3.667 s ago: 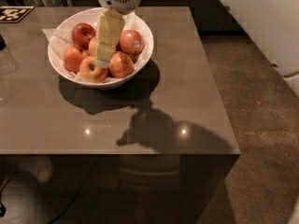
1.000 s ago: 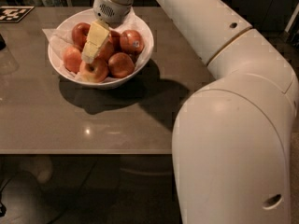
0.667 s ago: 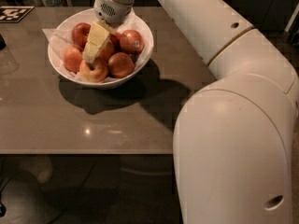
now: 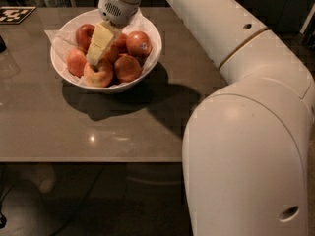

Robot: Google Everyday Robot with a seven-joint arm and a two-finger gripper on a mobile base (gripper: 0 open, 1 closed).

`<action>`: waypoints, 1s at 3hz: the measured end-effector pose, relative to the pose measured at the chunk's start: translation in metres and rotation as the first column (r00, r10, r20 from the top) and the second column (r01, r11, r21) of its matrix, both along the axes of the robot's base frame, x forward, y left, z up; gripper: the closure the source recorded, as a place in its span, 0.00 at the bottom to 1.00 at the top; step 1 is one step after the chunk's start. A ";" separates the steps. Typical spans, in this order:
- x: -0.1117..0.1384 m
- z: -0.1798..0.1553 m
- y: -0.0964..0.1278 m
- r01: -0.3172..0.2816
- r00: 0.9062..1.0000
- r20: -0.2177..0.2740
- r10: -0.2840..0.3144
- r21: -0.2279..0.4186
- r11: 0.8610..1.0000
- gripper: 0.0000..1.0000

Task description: Pick apple from white bowl

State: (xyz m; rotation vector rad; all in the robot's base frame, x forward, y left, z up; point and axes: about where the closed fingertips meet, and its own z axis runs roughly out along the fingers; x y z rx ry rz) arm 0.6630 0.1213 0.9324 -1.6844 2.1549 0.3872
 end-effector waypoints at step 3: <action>0.000 0.000 0.000 0.000 1.000 0.000 0.000 0.000 1.000 1.00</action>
Offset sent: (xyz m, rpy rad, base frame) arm 0.0000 0.0000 0.0000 0.0000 0.0000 0.0000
